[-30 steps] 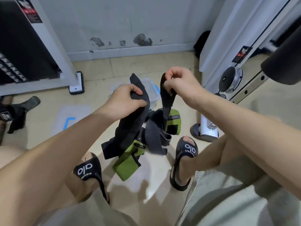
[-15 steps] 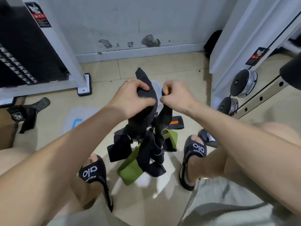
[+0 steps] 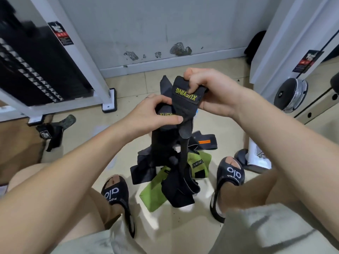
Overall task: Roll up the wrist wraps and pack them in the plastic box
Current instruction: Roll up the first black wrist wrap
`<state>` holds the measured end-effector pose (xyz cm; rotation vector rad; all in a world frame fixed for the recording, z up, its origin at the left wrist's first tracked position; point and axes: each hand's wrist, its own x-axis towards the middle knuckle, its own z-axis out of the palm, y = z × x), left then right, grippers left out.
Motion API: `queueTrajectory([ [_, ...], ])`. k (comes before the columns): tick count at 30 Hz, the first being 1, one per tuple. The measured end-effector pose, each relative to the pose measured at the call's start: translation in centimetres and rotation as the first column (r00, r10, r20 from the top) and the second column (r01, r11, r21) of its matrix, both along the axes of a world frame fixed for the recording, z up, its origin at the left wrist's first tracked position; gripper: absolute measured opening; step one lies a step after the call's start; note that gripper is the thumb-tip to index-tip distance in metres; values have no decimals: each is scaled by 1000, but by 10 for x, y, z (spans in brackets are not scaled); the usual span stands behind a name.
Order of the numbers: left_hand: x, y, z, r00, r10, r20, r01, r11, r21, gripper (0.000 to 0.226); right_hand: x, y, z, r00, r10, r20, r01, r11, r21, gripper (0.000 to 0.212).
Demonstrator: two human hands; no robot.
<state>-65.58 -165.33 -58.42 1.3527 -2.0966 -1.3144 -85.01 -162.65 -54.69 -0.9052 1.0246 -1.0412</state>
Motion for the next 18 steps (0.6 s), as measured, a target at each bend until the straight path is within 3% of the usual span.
queueTrajectory([
  [4,-1,4,24,996,-89,-18,89,994,57,36,-4,9,8,990,36,138,-36,999,-6,32],
  [8,6,3,20,1000,0,-17,0,1000,-17,26,-5,8,6,999,-5,53,6,1000,-21,34],
  [11,20,-5,13,995,92,27,-91,995,-29,35,-1,4,4,994,-63,93,64,998,-15,34],
  [15,22,-13,17,1000,-8,-22,9,998,65,59,6,-3,5,974,-107,200,110,994,-1,32],
  [18,18,-15,17,992,-111,54,111,994,6,70,12,-7,3,945,-173,278,171,985,29,41],
])
